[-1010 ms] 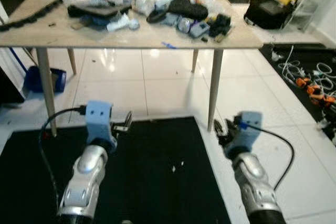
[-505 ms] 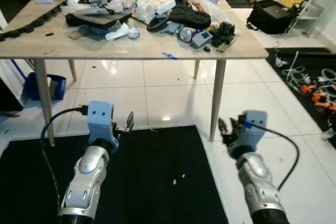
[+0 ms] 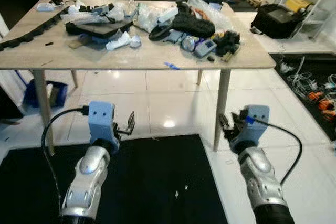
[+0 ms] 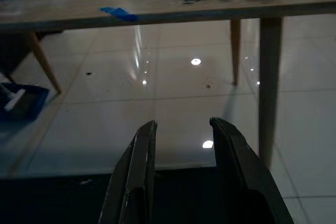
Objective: Picking trash to rubbish bin
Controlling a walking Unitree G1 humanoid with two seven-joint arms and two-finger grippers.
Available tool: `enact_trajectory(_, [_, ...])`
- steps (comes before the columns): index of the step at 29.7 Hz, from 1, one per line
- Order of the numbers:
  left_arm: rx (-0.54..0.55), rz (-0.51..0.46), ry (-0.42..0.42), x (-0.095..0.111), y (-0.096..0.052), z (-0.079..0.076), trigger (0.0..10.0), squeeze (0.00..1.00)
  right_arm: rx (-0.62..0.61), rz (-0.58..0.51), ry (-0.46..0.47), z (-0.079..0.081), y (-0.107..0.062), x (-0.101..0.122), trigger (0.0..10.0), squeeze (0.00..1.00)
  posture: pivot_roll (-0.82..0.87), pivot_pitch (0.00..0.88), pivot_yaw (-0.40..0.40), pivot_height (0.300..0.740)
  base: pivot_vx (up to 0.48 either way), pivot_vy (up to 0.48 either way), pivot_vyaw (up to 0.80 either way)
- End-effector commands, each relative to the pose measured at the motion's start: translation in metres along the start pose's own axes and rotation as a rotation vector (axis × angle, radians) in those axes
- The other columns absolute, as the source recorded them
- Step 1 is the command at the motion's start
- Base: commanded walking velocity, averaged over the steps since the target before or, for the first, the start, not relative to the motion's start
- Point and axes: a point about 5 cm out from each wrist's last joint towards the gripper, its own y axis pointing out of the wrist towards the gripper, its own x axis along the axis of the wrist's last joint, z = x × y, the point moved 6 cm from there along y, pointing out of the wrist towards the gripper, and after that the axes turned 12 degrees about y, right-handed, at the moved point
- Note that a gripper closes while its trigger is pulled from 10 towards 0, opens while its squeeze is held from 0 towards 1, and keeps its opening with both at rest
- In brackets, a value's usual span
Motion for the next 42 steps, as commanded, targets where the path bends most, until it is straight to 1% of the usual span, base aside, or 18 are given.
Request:
enact_trajectory(1, [-0.005, 0.016, 0.0, -0.005, -0.002, -0.002, 10.0, 0.0, -0.01, -0.004, -0.006, -0.005, -0.003, 0.001, 10.0, 0.0, 0.01, 0.141, -0.023, 0.74, 0.337, 0.0, 0.0])
enact_trajectory(5, [-0.002, 0.015, -0.002, -0.004, -0.002, -0.002, 10.0, 0.0, 0.062, -0.025, -0.03, 0.011, 0.0, 0.007, 10.0, 0.0, 0.01, 0.139, -0.023, 0.74, 0.334, 0.0, 0.0])
enact_trajectory(8, [0.001, 0.013, -0.002, -0.004, -0.001, -0.002, 10.0, 0.0, 0.073, -0.047, 0.001, 0.018, 0.002, 0.012, 10.0, 0.0, 0.01, 0.149, -0.025, 0.74, 0.336, 0.0, 0.0])
enact_trajectory(10, [0.003, 0.013, -0.001, -0.003, -0.001, -0.001, 10.0, 0.0, 0.08, -0.045, -0.016, 0.02, 0.002, 0.012, 10.0, 0.0, 0.01, 0.149, -0.025, 0.74, 0.341, 0.0, 0.0])
enact_trajectory(11, [0.004, 0.013, -0.001, -0.003, -0.001, -0.001, 10.0, 0.0, 0.087, -0.042, -0.04, 0.022, 0.003, 0.012, 10.0, 0.0, 0.01, 0.147, -0.022, 0.74, 0.337, 0.0, 0.0])
enact_trajectory(14, [0.007, 0.014, 0.001, -0.003, -0.001, 0.001, 10.0, 0.0, 0.082, -0.042, -0.047, 0.021, 0.003, 0.012, 10.0, 0.0, 0.01, 0.148, -0.021, 0.74, 0.339, 0.0, 0.15])
enact_trajectory(20, [0.01, 0.015, 0.002, -0.004, -0.002, 0.002, 10.0, 0.0, 0.092, -0.041, -0.075, 0.022, 0.002, 0.012, 10.0, 0.0, 0.01, 0.155, -0.021, 0.74, 0.339, 0.0, 0.8])
enact_trajectory(26, [0.009, 0.013, -0.002, -0.003, 0.0, 0.0, 10.0, 0.0, 0.116, -0.065, -0.086, 0.025, 0.002, 0.018, 10.0, 0.0, 0.01, 0.161, -0.019, 0.74, 0.341, 0.0, 0.65])
enact_trajectory(30, [0.009, 0.01, -0.003, -0.001, 0.0, 0.0, 10.0, 0.0, 0.118, -0.086, -0.052, 0.026, 0.002, 0.022, 10.0, 0.0, 0.01, 0.162, -0.019, 0.74, 0.337, 0.0, 0.0])
enact_trajectory(37, [0.012, 0.006, -0.003, 0.0, 0.0, 0.001, 10.0, 0.0, 0.138, -0.103, -0.054, 0.031, 0.003, 0.027, 10.0, 0.0, 0.01, 0.16, -0.02, 0.74, 0.339, 0.0, 0.0])
enact_trajectory(42, [0.011, 0.006, -0.002, 0.0, 0.001, 0.001, 10.0, 0.0, 0.138, -0.104, -0.056, 0.031, 0.003, 0.027, 10.0, 0.0, 0.01, 0.163, -0.021, 0.74, 0.338, 0.0, 0.0])
